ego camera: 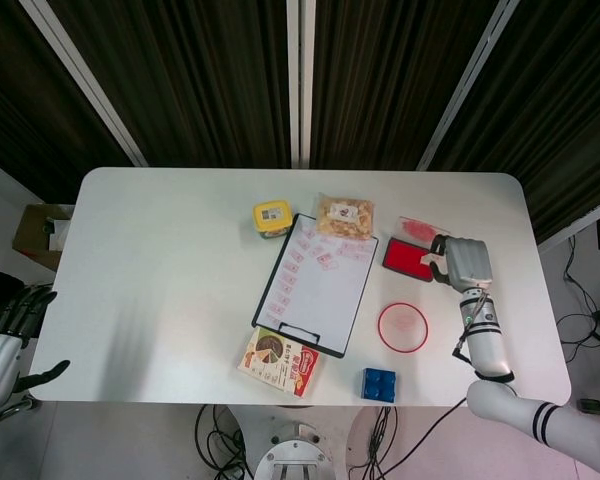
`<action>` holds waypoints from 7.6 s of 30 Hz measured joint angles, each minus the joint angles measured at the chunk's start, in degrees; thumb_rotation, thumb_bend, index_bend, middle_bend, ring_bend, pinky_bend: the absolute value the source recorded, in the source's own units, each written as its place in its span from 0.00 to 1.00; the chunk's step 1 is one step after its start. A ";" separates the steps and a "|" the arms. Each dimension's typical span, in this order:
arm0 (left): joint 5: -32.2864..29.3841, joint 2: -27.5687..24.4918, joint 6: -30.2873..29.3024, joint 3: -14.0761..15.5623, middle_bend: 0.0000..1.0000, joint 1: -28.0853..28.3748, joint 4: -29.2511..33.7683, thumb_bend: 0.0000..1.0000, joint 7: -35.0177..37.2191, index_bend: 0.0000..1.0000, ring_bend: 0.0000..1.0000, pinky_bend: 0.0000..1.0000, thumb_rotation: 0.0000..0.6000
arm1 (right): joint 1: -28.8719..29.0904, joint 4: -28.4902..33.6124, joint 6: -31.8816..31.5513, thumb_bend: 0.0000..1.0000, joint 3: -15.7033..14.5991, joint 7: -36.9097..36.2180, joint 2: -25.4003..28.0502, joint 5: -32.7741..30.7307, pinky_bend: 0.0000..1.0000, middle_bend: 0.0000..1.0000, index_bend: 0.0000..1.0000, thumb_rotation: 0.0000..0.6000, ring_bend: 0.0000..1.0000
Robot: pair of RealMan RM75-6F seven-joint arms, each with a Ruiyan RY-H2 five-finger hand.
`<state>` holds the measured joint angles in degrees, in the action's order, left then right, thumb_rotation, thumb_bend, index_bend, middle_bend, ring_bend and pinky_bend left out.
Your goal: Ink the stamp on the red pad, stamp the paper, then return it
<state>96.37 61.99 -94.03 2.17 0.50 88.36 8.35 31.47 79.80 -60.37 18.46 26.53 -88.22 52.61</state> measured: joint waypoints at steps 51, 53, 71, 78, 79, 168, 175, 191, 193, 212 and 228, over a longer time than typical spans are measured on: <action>-1.24 -0.24 0.68 -0.42 0.09 0.16 -0.92 0.00 1.16 0.10 0.07 0.16 1.00 | 9.30 -17.77 6.85 0.54 -2.75 2.98 -10.44 -10.83 1.00 0.82 0.94 1.00 0.98; -1.23 -0.24 0.56 -0.42 0.09 0.10 -0.95 0.00 1.19 0.10 0.07 0.16 1.00 | 9.23 -17.89 6.85 0.54 -2.84 2.97 -10.49 -10.75 1.00 0.82 0.94 1.00 0.98; -1.25 0.21 0.00 -0.64 0.09 -0.11 -1.51 0.00 1.98 0.10 0.07 0.16 1.00 | 6.89 0.70 -2.33 0.53 -0.86 -0.53 -3.13 -2.96 1.00 0.82 0.94 1.00 0.98; -0.52 0.10 -1.03 -0.27 0.09 -0.65 -1.51 0.00 1.99 0.10 0.07 0.16 1.00 | 8.65 7.33 -4.95 0.53 -0.85 6.93 -3.60 -4.41 1.00 0.82 0.94 1.00 0.98; -0.57 -0.01 -1.20 -0.25 0.09 -0.79 -1.56 0.00 2.13 0.10 0.07 0.16 1.00 | 9.12 6.79 -5.05 0.53 -0.81 7.70 -4.40 -5.03 1.00 0.82 0.94 1.00 0.98; -2.01 0.19 -0.62 -0.43 0.09 -1.10 -5.85 0.00 7.09 0.10 0.07 0.16 1.00 | 18.19 -17.85 -1.23 0.53 3.64 15.49 -25.89 -18.70 1.00 0.80 0.93 1.00 0.98; -2.08 0.13 -0.68 -0.49 0.09 -1.14 -5.88 0.00 7.15 0.10 0.07 0.16 1.00 | 18.07 -18.20 -1.15 0.53 3.69 15.49 -26.17 -18.20 1.00 0.80 0.93 1.00 0.98; -0.97 -0.84 -0.85 -0.32 0.09 -0.92 -3.64 0.00 4.92 0.10 0.07 0.16 1.00 | 15.78 -8.18 -3.99 0.53 5.33 11.96 -20.92 -14.74 1.00 0.80 0.93 1.00 0.98; -0.71 -0.88 -0.89 -0.22 0.09 -0.92 -3.04 0.00 4.24 0.10 0.07 0.16 1.00 | 14.76 -4.28 -5.22 0.53 5.28 11.16 -18.79 -13.36 1.00 0.80 0.93 1.00 0.98; 0.38 -0.36 -0.44 0.19 0.09 -0.74 0.16 0.00 0.09 0.10 0.07 0.16 1.00 | 0.73 8.06 -5.88 0.52 -12.82 -11.36 2.36 17.90 1.00 0.80 0.93 1.00 0.98; 0.39 -0.31 -0.16 0.28 0.09 -0.63 0.37 0.00 -0.16 0.10 0.07 0.16 1.00 | -6.17 -5.07 -7.35 0.52 -21.24 -21.98 0.59 30.36 1.00 0.80 0.93 1.00 0.98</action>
<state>96.76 61.68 -94.19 2.46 -0.13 88.73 8.19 25.30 74.73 -67.72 -2.78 4.55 -87.64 82.97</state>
